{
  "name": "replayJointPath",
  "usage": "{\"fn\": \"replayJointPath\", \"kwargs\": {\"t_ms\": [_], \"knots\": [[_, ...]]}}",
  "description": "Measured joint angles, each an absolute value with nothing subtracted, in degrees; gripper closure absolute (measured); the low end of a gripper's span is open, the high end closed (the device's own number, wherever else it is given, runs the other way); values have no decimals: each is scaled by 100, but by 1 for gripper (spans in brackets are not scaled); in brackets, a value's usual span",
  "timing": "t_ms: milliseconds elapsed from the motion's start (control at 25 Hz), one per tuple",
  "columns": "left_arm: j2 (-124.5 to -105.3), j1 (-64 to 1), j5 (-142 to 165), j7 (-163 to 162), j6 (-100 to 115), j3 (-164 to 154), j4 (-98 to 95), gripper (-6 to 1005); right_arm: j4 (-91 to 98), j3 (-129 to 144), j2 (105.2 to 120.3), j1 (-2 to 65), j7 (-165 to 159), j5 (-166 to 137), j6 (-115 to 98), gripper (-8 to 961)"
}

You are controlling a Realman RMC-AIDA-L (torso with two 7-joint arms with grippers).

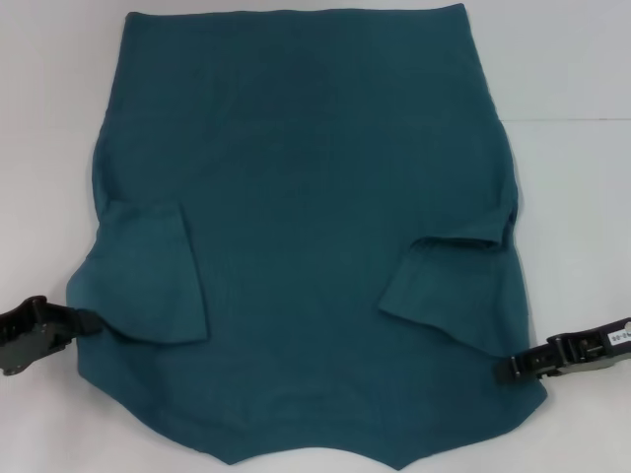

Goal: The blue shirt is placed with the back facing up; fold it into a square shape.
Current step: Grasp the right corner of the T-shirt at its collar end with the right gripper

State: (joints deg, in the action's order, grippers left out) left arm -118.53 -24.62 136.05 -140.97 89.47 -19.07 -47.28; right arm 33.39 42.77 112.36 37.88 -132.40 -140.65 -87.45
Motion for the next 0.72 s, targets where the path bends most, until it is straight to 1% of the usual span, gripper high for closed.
{"fn": "replayJointPath", "kwargs": {"t_ms": [360, 480, 680, 720], "knots": [[-11857, -2470, 13599, -14097, 8948, -1907, -4729, 981, 3379, 4336, 11250, 3772, -13256, -14065, -8762, 411], [-11856, -2470, 13595, -14098, 8947, -1907, -4729, 981, 3388, 4345, 11250, 3766, -13261, -14065, -8763, 618], [-11850, -2470, 13587, -14068, 8952, -1907, -4729, 981, 3390, 4351, 11245, 3759, -13262, -14063, -8780, 848], [-11849, -2470, 13585, -14039, 8967, -1907, -4728, 981, 3390, 4342, 11239, 3757, -13259, -14062, -8802, 858]]}}
